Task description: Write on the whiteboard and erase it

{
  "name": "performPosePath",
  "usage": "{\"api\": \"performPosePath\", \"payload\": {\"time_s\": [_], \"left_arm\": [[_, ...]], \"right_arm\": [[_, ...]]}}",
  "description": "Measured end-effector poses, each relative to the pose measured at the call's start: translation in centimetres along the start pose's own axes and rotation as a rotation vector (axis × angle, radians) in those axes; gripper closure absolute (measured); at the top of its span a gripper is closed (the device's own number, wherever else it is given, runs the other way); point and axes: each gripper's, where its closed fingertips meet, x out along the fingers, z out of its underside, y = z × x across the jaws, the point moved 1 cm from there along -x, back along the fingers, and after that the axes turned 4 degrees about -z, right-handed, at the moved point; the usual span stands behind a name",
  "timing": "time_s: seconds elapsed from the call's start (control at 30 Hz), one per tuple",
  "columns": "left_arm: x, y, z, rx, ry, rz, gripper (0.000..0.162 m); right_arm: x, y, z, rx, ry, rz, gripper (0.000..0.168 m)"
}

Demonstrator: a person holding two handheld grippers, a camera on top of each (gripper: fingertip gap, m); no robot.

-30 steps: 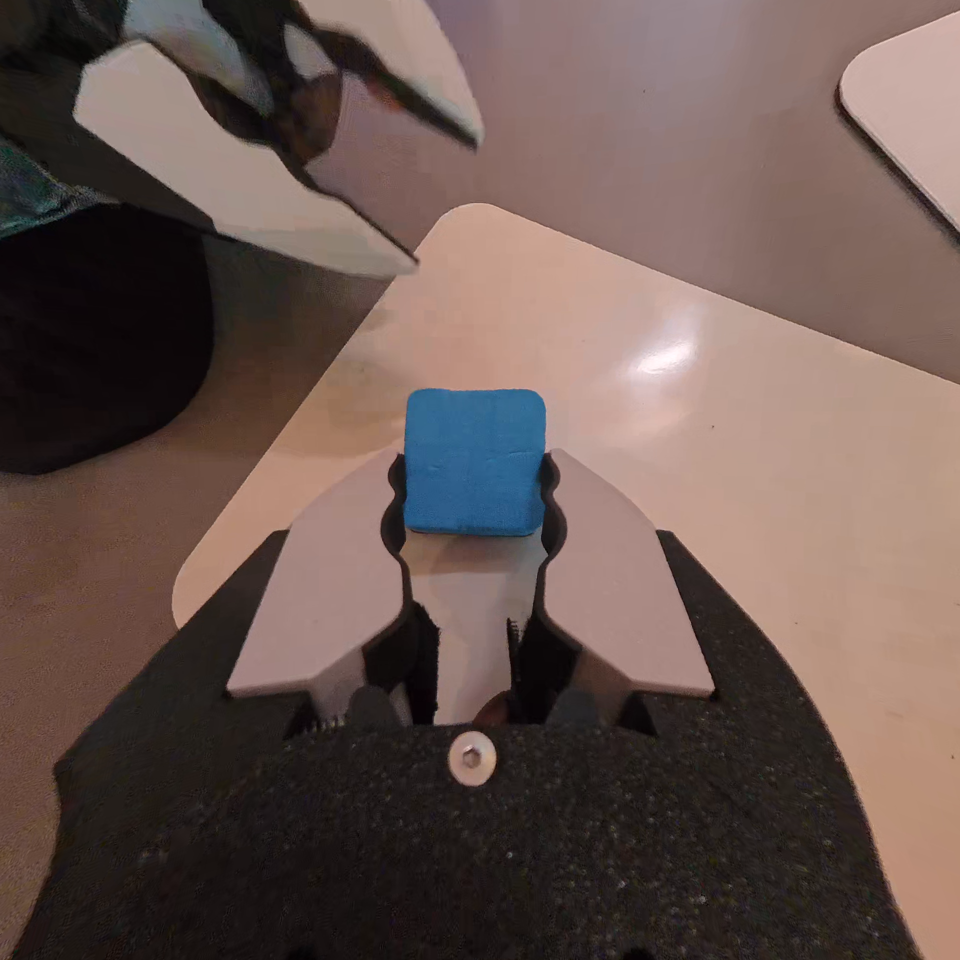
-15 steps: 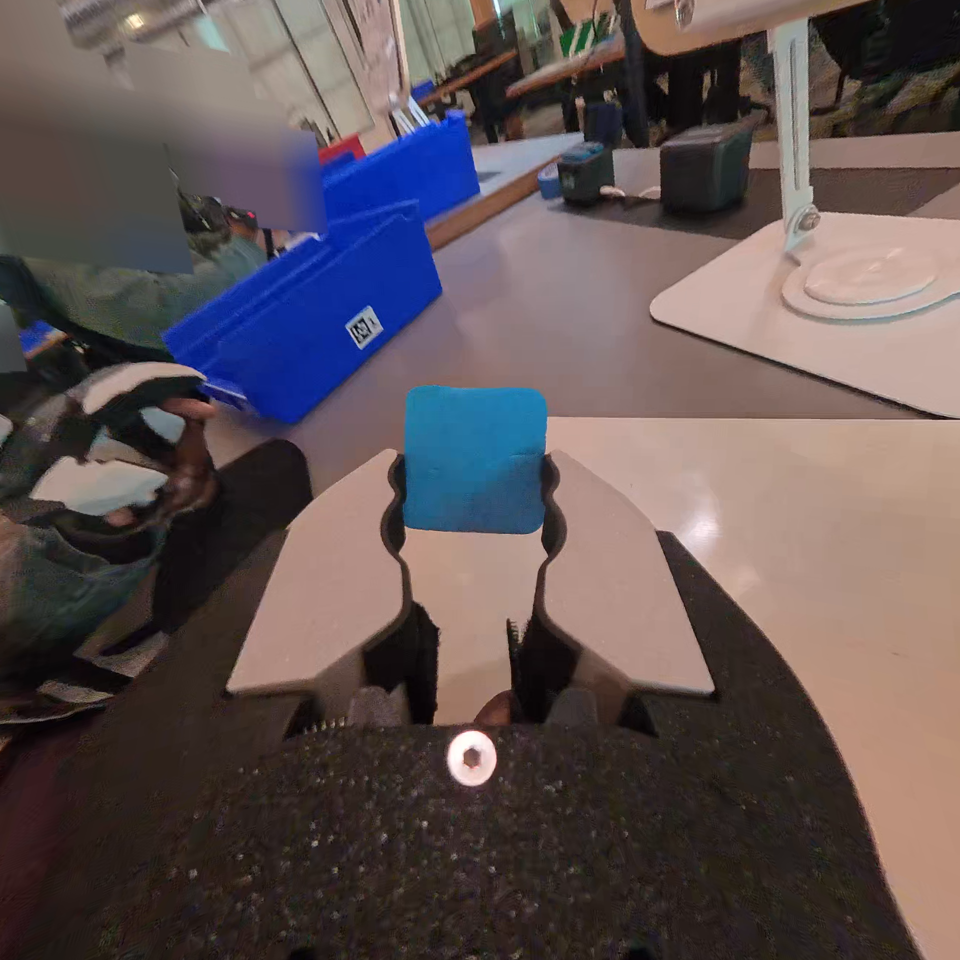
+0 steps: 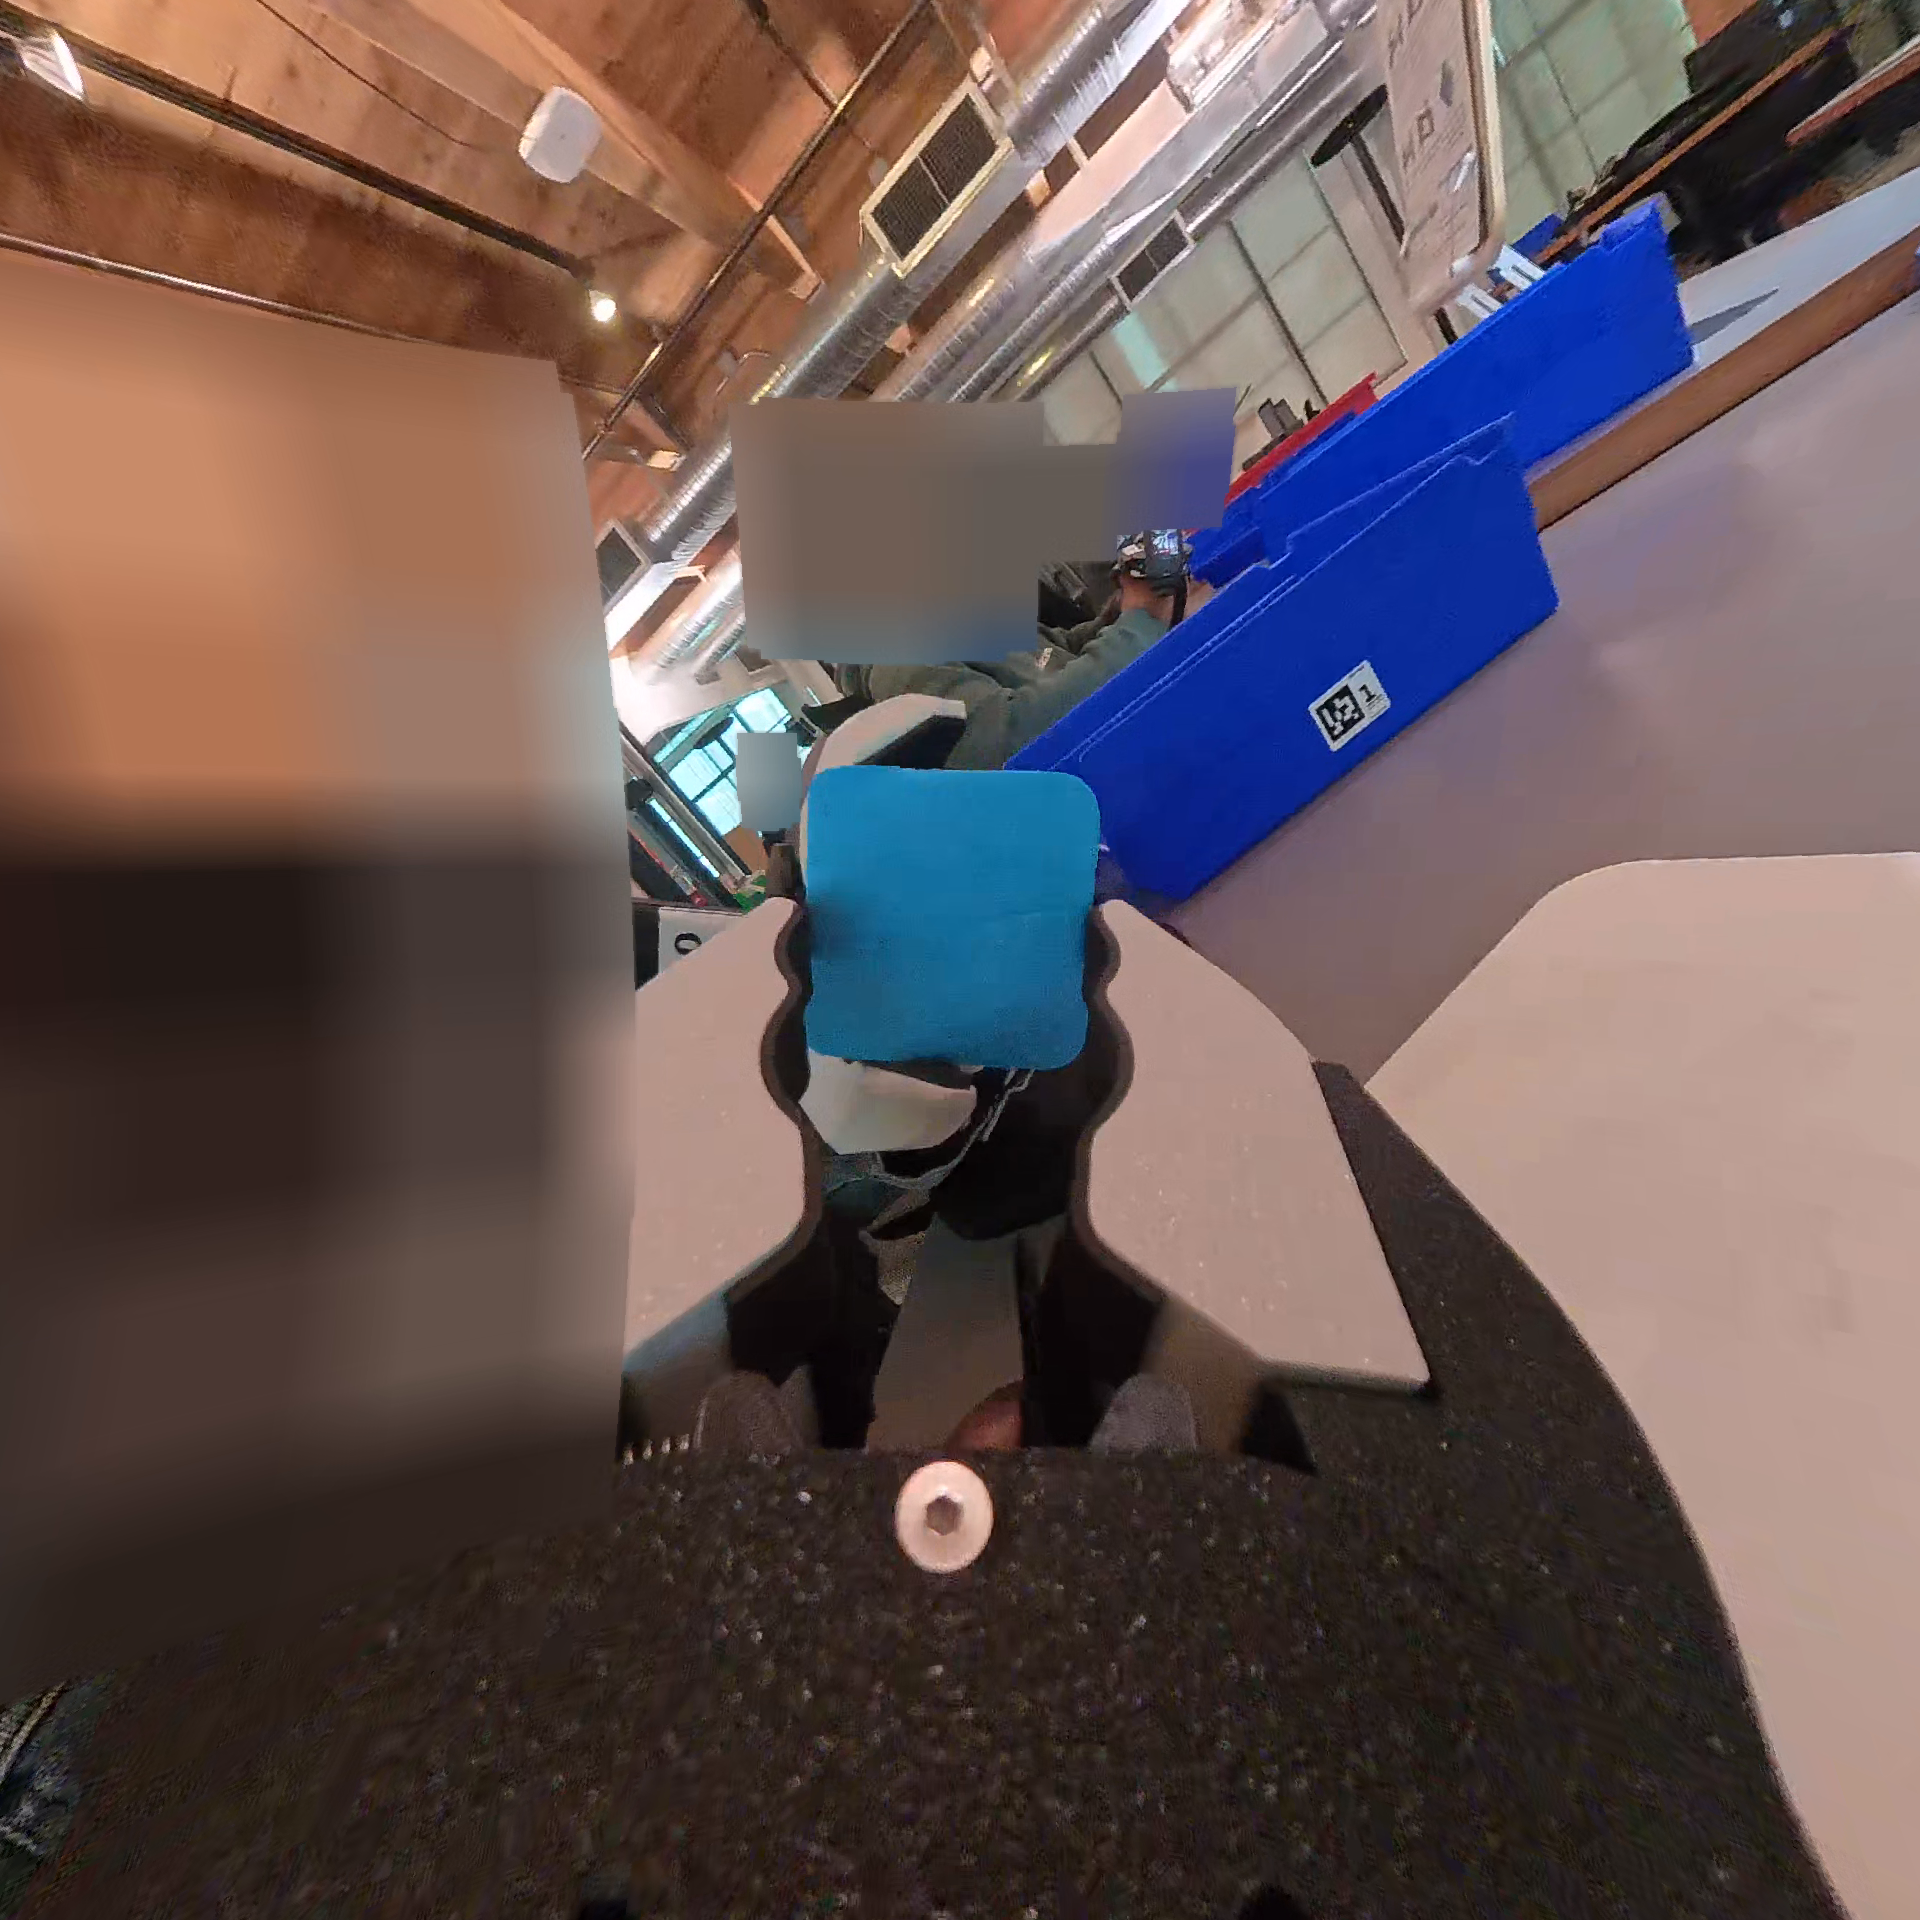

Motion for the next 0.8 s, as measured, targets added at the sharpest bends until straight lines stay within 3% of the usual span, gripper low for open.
{"api": "performPosePath", "payload": {"time_s": [0.2,0.27,0.3,0.37,0.43,0.57,0.63,0.7,0.8], "left_arm": [[-1.2,0.0,-0.4,-0.135,0.1,0.04,0.102],[-1.2,0.9,-0.2,-0.127,0.096,0.072,0.102],[-1.3,1.1,-0.3,-0.111,0.102,0.075,0.102],[-1.2,1.3,0.1,-0.123,0.068,0.073,0.102],[-1.2,1.3,0.7,-0.247,0.036,0.107,0.097],[-1.4,0.3,3.5,-0.679,-0.084,0.183,0.092],[-1.7,-1.6,3.6,-0.84,-0.033,0.142,0.093],[-2.1,-2.4,3.4,-0.986,0.029,0.135,0.096],[-2.1,-1.9,3.3,-1.075,0.025,0.197,0.096]], "right_arm": [[1.0,-0.8,0.7,-0.003,-0.042,-0.06,0.094],[1.4,-0.9,1.5,-0.019,-0.096,-0.063,0.099],[1.4,-0.5,1.8,-0.038,-0.111,-0.032,0.111],[1.1,-0.1,1.8,-0.071,-0.123,0.022,0.112],[0.3,0.5,0.8,-0.165,-0.078,0.138,0.113],[-4.8,-0.4,-3.9,-0.421,0.028,0.576,0.112],[-9.0,-3.4,-6.3,-0.568,-0.011,0.813,0.111],[-15.8,-7.0,-8.5,-0.66,-0.01,1.152,0.112],[-27.9,-11.1,-7.9,-0.56,0.011,1.652,0.112]]}}
